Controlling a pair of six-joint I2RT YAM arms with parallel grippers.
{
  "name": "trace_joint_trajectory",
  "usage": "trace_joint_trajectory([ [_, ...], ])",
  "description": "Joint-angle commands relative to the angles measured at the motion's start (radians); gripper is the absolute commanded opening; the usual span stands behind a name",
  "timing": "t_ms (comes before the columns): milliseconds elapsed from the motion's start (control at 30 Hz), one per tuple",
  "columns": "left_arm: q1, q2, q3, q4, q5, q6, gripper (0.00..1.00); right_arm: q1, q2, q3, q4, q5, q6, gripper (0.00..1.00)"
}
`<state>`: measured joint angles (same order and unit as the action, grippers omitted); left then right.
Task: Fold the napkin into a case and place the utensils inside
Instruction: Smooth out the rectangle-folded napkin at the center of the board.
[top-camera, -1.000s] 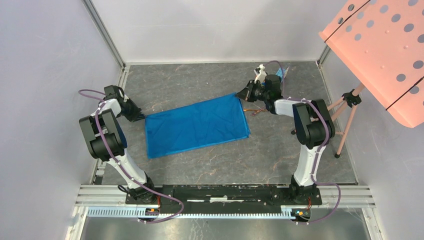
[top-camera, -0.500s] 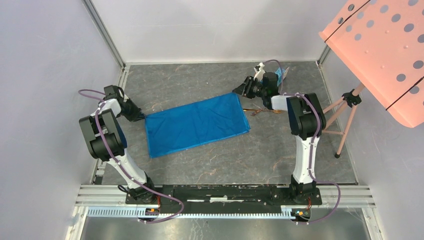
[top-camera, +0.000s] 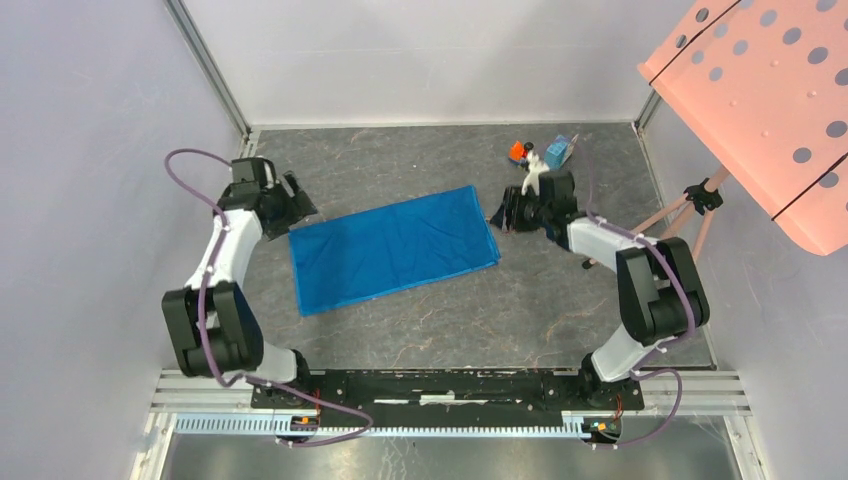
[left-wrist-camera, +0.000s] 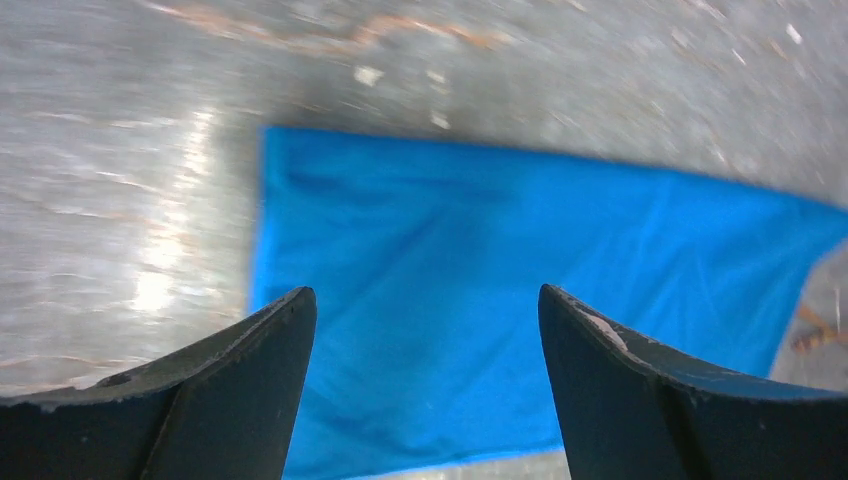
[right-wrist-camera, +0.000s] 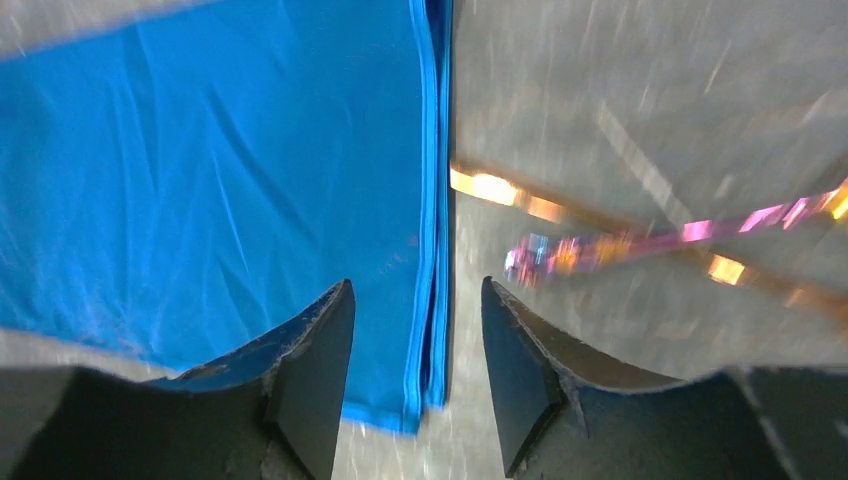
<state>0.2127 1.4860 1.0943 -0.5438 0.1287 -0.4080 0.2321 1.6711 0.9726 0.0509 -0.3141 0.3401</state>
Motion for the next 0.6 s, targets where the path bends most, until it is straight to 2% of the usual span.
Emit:
trace_joint_trajectory([
  [0,-0.192,-0.114,-0.068,0.004,0.015,-0.073,0.88,0.014,-0.060,-0.189,0.141,-0.036,0.051,0.53],
  [167,-0.436,-0.171,-0.172,0.078,0.075,-0.185,0.88,0.025,-0.037,-0.239,0.133,-0.049,0.045,0.43],
  [233,-0.514,-0.192,-0.195,0.090,0.052,-0.213,0.88,0.037,-0.046,-0.282,0.150,-0.052,0.047,0.35],
  [433,-0.620,-0.260,-0.226,0.074,0.017,-0.238,0.88,0.127,-0.069,-0.408,0.253,-0.140,0.097,0.19],
  [567,-0.664,-0.288,-0.256,0.064,0.030,-0.252,0.87,0.267,-0.145,-0.517,0.336,-0.216,0.204,0.15],
])
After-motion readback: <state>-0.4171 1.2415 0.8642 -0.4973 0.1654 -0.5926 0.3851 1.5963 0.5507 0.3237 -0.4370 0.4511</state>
